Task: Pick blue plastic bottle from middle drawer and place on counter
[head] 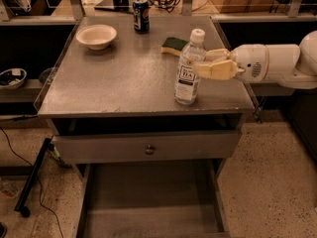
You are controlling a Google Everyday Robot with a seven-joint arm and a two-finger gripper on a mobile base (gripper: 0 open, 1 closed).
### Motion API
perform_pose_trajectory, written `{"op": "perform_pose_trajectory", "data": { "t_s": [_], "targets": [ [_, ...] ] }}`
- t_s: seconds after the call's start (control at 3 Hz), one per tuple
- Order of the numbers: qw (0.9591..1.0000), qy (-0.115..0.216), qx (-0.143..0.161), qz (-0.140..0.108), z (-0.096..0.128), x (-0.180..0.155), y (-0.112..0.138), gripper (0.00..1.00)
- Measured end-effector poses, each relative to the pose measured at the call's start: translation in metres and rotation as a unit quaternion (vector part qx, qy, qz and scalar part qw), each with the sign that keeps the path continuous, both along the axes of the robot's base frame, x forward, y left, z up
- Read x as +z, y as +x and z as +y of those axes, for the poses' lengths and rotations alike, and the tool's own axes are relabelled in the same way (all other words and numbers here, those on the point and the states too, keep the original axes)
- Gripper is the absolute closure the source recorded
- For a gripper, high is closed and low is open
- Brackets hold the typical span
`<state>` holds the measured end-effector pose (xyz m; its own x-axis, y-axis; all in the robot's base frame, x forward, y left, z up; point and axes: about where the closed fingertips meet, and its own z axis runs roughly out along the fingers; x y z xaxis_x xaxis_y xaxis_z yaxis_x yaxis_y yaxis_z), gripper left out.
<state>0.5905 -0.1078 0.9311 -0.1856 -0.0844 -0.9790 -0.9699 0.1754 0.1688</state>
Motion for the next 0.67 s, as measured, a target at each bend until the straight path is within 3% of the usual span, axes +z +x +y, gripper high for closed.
{"op": "perform_pose_trajectory", "data": {
  "t_s": [0.33,0.67],
  "targets": [
    [1.0,0.0,0.0,0.0,0.0,0.0,0.0,0.06],
    [1.0,0.0,0.0,0.0,0.0001,0.0,0.0,0.0]
  ]
}}
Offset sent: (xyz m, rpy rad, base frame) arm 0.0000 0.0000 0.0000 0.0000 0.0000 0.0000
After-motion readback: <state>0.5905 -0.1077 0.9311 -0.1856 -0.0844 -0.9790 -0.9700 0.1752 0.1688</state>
